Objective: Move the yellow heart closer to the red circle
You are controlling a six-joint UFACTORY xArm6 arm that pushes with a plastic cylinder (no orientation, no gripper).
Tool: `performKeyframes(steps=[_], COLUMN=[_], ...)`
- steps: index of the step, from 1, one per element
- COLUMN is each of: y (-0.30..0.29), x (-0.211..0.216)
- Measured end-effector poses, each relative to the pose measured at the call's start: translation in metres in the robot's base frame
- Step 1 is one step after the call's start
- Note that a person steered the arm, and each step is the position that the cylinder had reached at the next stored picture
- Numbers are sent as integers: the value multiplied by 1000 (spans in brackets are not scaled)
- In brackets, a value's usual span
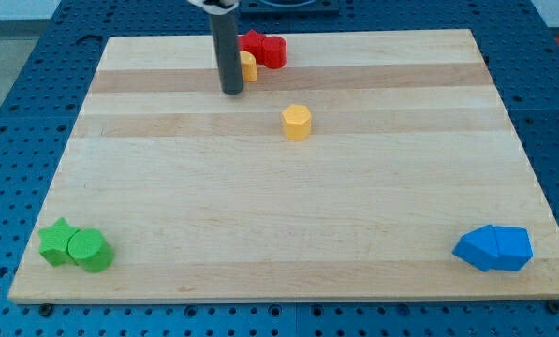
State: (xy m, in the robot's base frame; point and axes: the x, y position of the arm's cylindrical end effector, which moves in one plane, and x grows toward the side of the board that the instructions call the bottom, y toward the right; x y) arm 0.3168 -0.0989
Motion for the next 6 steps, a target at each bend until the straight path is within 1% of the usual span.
performKeyframes(steps=[1,4,5,6], y=[-2,29,39,33], x=[-7,-30,-30,6])
